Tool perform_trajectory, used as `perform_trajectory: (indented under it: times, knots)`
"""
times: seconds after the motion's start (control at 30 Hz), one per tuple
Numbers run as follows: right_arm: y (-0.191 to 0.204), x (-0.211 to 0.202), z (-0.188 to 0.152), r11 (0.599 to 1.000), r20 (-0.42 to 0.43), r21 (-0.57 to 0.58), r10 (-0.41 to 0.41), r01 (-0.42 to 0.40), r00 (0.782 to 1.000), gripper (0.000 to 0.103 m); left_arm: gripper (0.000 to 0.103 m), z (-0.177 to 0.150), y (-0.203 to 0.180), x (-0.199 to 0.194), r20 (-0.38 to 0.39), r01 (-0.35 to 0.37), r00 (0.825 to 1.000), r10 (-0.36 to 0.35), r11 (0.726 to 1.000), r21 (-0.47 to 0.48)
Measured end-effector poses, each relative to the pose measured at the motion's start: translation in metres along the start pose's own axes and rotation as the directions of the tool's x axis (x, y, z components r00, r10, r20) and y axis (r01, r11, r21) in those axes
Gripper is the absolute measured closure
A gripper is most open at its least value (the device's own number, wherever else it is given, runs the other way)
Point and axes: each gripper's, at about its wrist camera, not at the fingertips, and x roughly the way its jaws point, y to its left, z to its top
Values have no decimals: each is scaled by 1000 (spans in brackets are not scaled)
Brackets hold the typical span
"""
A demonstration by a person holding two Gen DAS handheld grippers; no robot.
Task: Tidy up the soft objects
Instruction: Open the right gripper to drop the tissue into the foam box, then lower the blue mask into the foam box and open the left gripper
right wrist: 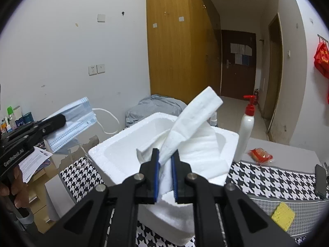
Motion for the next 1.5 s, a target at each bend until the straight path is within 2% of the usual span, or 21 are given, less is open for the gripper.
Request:
perform_trajectory:
  times: [0.13, 0.17, 0.2, 0.23, 0.27, 0.4, 0.6, 0.77, 0.83, 0.9, 1.17, 1.5]
  knots:
    - [1, 10, 0, 1000, -24, 5, 12, -12, 1000, 89, 95, 1, 2, 1, 2, -1, 1000, 1, 1000, -2]
    - [0, 12, 0, 1000, -26, 8, 14, -13, 1000, 85, 95, 1, 3, 1, 1, -3, 1000, 3, 1000, -3]
    - [1, 13, 0, 1000, -31, 5, 11, -11, 999, 70, 95, 1, 3, 2, 2, -4, 1000, 4, 1000, -4]
    - [0, 14, 0, 1000, -32, 6, 10, -10, 999, 62, 95, 2, 3, 1, 4, -5, 1000, 5, 1000, -4]
    - [-1, 14, 0, 1000, -28, 10, 11, -11, 1000, 49, 95, 3, 5, 1, 9, -9, 1000, 9, 1000, -8]
    - [-2, 11, -1, 1000, -13, 18, 21, -20, 1000, 34, 95, 6, 9, 1, 16, -17, 1000, 17, 1000, -19]
    - [-3, 6, -3, 1000, -3, 14, 26, -26, 1000, 24, 95, 10, 4, 1, 21, -2, 1000, 2, 1000, -15]
    - [-4, -2, -3, 1000, 15, 5, 26, -26, 1000, 22, 95, 14, -1, 2, 26, 14, 1000, -13, 1000, -6]
    - [-5, -6, -3, 1000, 24, 4, 15, -15, 1000, 15, 95, 16, -5, 2, 30, 23, 999, -23, 1000, -1]
    - [-7, -12, -4, 1000, 42, 4, 0, 0, 999, 3, 95, 18, -9, 2, 38, 31, 999, -31, 999, 6]
    - [-19, -39, -10, 999, 95, 3, -50, 50, 994, 2, 95, 25, -30, 6, 49, 90, 995, -92, 995, 41]
    - [-37, -60, -25, 993, 108, 30, -114, 112, 988, 2, 95, 30, -54, 19, 33, 165, 985, -168, 984, 65]
